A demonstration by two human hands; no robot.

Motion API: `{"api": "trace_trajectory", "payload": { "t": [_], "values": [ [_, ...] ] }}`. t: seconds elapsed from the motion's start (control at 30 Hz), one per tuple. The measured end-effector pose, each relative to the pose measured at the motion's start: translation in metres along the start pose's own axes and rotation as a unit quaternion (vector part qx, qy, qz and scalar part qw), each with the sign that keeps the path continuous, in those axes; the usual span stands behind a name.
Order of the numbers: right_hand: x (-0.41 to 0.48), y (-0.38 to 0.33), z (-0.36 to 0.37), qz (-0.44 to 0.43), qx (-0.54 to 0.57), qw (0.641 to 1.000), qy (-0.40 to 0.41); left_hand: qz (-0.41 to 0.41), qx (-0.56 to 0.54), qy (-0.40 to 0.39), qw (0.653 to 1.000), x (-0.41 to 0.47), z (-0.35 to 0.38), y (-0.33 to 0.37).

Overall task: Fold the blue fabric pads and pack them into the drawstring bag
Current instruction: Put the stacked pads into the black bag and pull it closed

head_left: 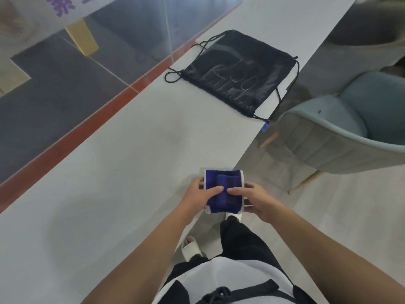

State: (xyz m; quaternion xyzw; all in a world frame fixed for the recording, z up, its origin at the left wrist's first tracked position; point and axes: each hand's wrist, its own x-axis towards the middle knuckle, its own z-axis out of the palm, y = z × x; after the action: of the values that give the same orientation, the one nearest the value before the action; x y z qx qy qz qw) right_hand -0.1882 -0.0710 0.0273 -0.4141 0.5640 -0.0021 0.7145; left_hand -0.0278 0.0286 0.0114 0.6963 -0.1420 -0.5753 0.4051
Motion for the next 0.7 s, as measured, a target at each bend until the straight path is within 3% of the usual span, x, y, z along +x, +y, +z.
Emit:
{"api": "trace_trajectory", "payload": {
  "t": [0.27, 0.33, 0.4, 0.53, 0.7],
  "values": [
    [-0.012, -0.070, -0.061, -0.148, 0.003, 0.987, 0.056, 0.077, -0.025, -0.068, 0.994, 0.037, 0.031, 0.068],
    [-0.010, -0.091, -0.082, -0.167, 0.006, 0.984, 0.066, 0.083, -0.008, -0.009, 0.996, 0.066, 0.032, 0.094],
    [-0.005, -0.111, -0.103, -0.179, 0.007, 0.981, 0.071, 0.098, 0.089, 0.074, 0.988, 0.106, 0.030, 0.120],
    [0.013, -0.137, -0.144, -0.189, 0.014, 0.978, 0.086, 0.127, 0.373, 0.121, 0.911, 0.195, 0.020, 0.178],
    [0.033, -0.149, -0.185, -0.171, 0.035, 0.982, 0.071, 0.094, 0.644, 0.137, 0.747, 0.280, 0.017, 0.238]
  ]
}}
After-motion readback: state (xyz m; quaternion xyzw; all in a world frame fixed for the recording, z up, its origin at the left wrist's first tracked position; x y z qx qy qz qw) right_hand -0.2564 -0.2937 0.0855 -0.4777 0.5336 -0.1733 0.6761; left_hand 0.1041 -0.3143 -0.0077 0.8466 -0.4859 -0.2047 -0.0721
